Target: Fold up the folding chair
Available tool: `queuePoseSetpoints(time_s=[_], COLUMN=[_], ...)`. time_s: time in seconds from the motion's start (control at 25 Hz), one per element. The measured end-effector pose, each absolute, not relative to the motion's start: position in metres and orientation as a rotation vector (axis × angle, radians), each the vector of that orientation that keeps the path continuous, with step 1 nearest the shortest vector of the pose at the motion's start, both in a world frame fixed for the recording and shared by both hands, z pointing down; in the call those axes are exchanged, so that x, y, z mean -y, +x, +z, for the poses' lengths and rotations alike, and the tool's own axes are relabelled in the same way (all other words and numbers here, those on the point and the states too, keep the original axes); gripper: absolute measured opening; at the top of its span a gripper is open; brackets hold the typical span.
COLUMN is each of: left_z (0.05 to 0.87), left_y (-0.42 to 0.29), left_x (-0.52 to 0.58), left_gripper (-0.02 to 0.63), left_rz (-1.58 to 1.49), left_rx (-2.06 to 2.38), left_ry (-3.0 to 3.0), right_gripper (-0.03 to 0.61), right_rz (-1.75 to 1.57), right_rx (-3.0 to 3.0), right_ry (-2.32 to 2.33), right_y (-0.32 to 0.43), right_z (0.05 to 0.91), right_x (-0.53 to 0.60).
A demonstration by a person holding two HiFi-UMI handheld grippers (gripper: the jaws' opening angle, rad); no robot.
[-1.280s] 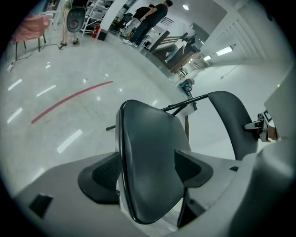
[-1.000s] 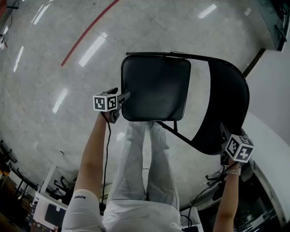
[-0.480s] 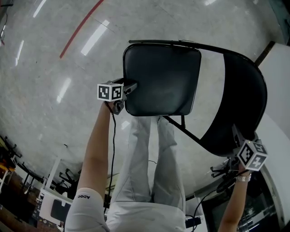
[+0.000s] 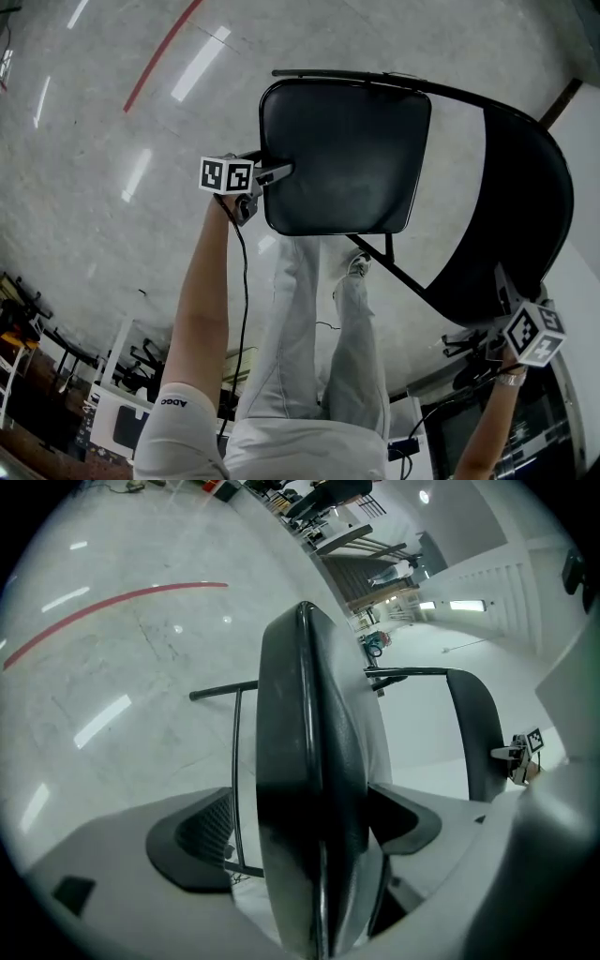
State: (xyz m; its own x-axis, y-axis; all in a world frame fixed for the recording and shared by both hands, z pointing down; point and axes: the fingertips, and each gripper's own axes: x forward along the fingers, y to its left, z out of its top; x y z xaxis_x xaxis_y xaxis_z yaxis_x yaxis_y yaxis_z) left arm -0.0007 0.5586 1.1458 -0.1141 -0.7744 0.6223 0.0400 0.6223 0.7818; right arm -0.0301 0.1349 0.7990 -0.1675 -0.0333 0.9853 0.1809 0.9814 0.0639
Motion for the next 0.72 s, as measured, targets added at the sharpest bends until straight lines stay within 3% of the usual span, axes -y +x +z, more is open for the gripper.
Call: queuePoseSetpoints(time_s=[0.72], left_z=[1.144], left_y=[-0.003], left_x=[-0.540], left_gripper=[0.440], left_rz=[-0.818], left_rx=[1.551], left_ry=[0.560], right_gripper=[0.270], right_rz=[-0.218], right_rx=[1.739], right_ry=[-0.129], right_y=[-0.028], right_z=[0.801], right_x=[-0.133])
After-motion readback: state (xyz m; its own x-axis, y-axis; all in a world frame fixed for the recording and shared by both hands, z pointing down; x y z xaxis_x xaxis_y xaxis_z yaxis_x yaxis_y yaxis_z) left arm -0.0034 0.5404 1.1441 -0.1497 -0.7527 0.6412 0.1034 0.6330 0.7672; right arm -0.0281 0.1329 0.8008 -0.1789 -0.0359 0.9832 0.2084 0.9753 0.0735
